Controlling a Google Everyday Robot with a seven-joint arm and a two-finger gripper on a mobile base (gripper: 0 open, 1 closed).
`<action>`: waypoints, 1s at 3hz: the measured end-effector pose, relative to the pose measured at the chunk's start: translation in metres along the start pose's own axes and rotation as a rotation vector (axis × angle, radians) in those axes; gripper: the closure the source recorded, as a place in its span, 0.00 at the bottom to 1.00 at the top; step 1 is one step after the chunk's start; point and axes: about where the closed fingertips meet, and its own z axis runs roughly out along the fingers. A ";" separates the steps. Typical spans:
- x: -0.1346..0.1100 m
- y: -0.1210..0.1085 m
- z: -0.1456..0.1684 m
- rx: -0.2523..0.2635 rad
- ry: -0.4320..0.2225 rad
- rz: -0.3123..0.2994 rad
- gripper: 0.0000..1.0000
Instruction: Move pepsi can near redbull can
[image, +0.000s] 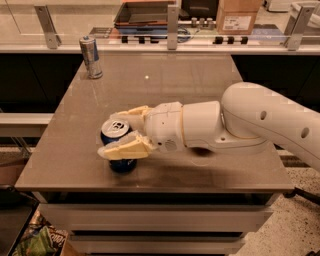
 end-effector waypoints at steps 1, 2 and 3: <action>-0.002 0.002 0.001 -0.003 0.001 -0.005 0.64; -0.004 0.003 0.003 -0.006 0.002 -0.009 0.87; -0.006 0.005 0.004 -0.009 0.003 -0.013 1.00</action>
Offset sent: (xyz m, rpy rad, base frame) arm -0.0014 0.0020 0.0013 -0.0017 -0.0032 0.0038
